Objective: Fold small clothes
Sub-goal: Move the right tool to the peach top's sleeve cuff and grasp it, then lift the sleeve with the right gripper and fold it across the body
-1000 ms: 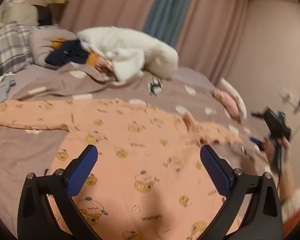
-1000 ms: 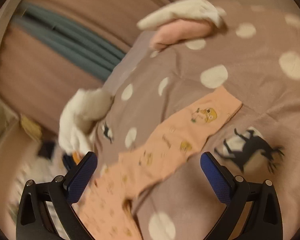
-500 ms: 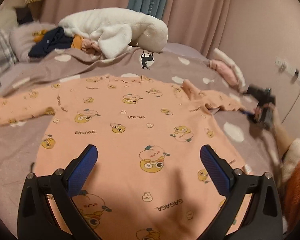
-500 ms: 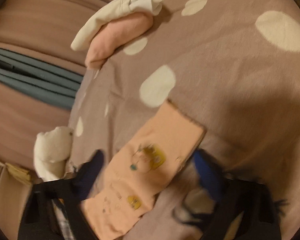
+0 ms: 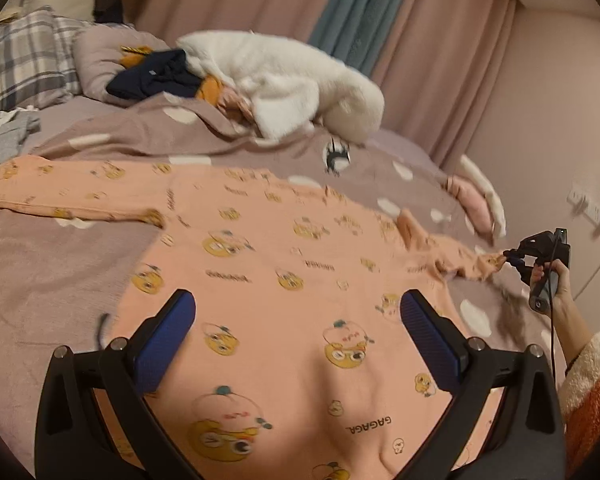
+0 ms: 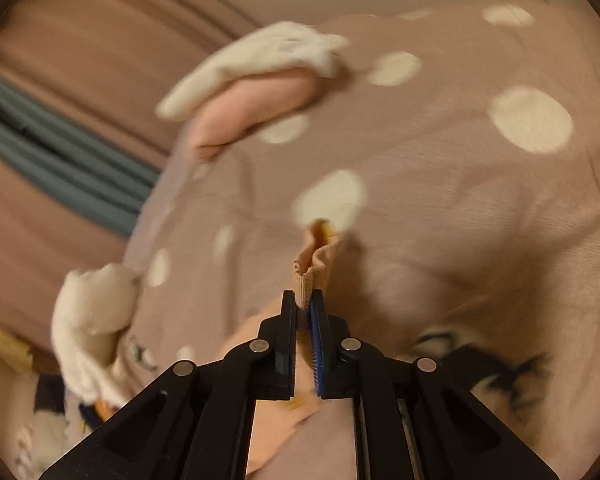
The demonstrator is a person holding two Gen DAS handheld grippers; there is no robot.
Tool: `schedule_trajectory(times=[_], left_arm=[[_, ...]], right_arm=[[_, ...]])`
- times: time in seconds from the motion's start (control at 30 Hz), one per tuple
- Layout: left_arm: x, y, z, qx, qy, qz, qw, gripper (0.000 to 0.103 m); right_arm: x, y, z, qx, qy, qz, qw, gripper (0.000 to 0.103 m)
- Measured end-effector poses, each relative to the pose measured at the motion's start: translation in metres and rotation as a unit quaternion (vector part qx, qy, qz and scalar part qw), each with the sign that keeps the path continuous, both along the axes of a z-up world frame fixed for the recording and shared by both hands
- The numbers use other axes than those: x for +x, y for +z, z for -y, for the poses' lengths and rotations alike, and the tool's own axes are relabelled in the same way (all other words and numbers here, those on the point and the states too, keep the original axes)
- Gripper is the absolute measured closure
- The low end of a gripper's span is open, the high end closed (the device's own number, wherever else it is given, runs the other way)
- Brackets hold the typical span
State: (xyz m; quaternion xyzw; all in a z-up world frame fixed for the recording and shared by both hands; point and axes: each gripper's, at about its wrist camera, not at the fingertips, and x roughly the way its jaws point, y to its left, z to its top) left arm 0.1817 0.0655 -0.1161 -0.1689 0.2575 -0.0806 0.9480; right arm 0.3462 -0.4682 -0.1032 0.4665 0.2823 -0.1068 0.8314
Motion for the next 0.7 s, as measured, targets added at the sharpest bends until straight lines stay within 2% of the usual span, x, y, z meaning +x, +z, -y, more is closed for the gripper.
schedule_trajectory(times=[0.1, 0.17, 0.23, 0.4, 0.5, 0.6, 0.7], left_arm=[[-0.006, 0.007, -0.013, 0.008, 0.017, 0.005, 0.9998, 0.001], [-0.008, 0.013, -0.015, 0.054, 0.019, 0.001, 0.9984, 0.001], [-0.015, 0.016, -0.023, 0.076, 0.039, 0.025, 0.996, 0.001], [-0.014, 0.013, -0.052, 0.018, 0.032, 0.016, 0.9992, 0.001], [-0.013, 0.012, -0.06, 0.018, 0.034, 0.007, 0.9992, 0.001], [-0.016, 0.011, -0.069, 0.029, 0.046, 0.008, 0.9985, 0.001], [-0.019, 0.009, -0.084, 0.01, 0.047, -0.002, 0.9988, 0.001]], right_arm=[[0.008, 0.035, -0.028, -0.038, 0.026, 0.01, 0.999, 0.094], [0.013, 0.054, -0.049, -0.062, 0.035, 0.012, 0.997, 0.094], [0.019, 0.067, -0.071, -0.073, 0.053, 0.02, 0.996, 0.094], [0.036, 0.086, -0.13, -0.1, 0.107, 0.025, 0.989, 0.095], [0.043, 0.093, -0.169, -0.113, 0.145, 0.032, 0.982, 0.095], [0.049, 0.103, -0.215, -0.135, 0.193, 0.045, 0.971, 0.095], [0.054, 0.107, -0.262, -0.141, 0.236, 0.051, 0.96, 0.095]])
